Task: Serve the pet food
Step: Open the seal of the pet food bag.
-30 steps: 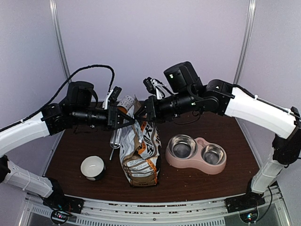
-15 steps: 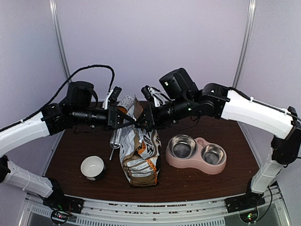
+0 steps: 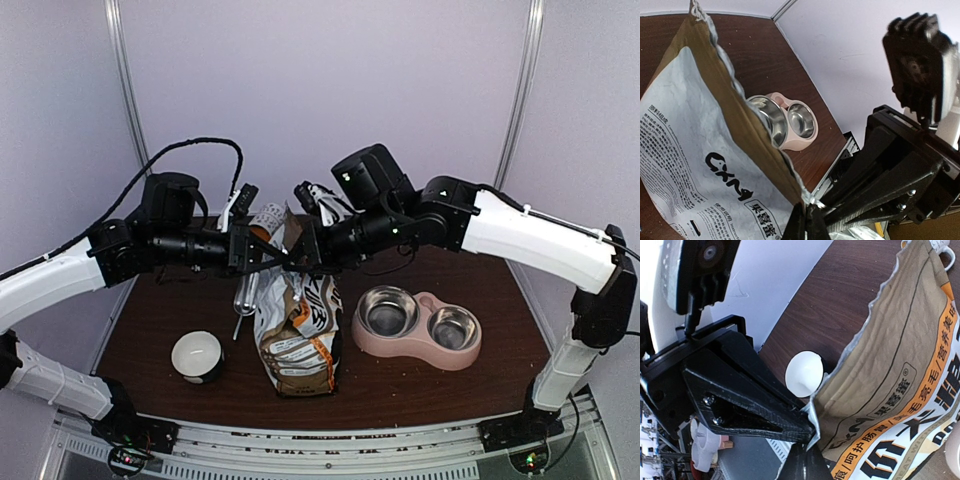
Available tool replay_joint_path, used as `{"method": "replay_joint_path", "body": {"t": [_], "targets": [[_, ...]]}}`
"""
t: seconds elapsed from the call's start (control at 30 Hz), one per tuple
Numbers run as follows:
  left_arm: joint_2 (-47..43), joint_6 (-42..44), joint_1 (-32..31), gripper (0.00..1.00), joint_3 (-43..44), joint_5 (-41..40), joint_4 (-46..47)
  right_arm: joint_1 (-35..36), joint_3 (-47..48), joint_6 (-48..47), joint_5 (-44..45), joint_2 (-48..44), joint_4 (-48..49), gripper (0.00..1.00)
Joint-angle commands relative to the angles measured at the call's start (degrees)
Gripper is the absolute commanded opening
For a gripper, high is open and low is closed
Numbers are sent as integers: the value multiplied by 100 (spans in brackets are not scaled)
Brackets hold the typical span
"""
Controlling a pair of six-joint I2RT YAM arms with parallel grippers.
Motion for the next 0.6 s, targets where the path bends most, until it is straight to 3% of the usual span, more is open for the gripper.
{"method": "replay_joint_path", "body": {"t": [0.0, 0.13, 0.3, 0.57], "targets": [[-371, 129, -78, 0, 102, 555, 901, 62, 109, -48, 193, 235, -120, 0], [-433, 134, -78, 0, 87, 458, 849, 58, 168, -124, 725, 145, -430, 0], [-502, 169, -72, 0, 88, 351, 766, 73, 712, -361, 1913, 376, -1709, 0], [-578, 220, -73, 0, 71, 236, 667, 67, 768, -374, 2873, 498, -2424, 0]]}}
